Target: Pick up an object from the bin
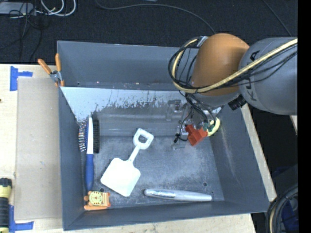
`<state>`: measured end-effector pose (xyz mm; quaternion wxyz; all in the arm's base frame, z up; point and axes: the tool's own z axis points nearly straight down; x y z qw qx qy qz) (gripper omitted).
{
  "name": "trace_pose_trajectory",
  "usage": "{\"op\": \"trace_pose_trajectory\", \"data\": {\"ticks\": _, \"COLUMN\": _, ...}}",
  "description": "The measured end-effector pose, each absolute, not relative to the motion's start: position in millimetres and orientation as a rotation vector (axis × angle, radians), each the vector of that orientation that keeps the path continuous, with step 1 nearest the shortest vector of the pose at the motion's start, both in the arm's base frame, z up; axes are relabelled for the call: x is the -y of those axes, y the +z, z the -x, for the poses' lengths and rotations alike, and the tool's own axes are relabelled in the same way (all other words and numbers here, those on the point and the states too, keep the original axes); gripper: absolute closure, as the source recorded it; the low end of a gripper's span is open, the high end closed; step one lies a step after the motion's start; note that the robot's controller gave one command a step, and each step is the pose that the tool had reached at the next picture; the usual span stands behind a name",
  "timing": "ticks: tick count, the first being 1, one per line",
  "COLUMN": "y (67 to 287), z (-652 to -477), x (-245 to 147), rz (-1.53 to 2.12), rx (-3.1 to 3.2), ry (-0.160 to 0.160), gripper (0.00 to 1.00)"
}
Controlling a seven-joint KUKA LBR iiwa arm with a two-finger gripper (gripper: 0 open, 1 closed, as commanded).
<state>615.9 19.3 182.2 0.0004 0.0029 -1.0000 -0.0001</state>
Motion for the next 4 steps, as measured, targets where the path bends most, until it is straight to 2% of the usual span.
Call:
{"op": "trace_pose_trajectory", "data": {"ticks": 1, "y": 175.0, "z": -614.9, "x": -29.9, "rz": -0.193, "rx": 3.133, "ry": 0.001, "gripper": 0.0}}
{"op": "trace_pose_trajectory", "data": {"ticks": 2, "y": 151.5, "z": -569.0, "x": -46.8, "rz": -0.669, "rx": 3.068, "ry": -0.002, "gripper": 0.0}}
{"op": "trace_pose_trajectory", "data": {"ticks": 3, "y": 140.6, "z": -549.7, "x": -50.1, "rz": -0.859, "rx": 3.02, "ry": -0.004, "gripper": 0.0}}
{"op": "trace_pose_trajectory", "data": {"ticks": 4, "y": 173.1, "z": -543.9, "x": -72.0, "rz": -1.095, "rx": 2.932, "ry": -0.007, "gripper": 0.0}}
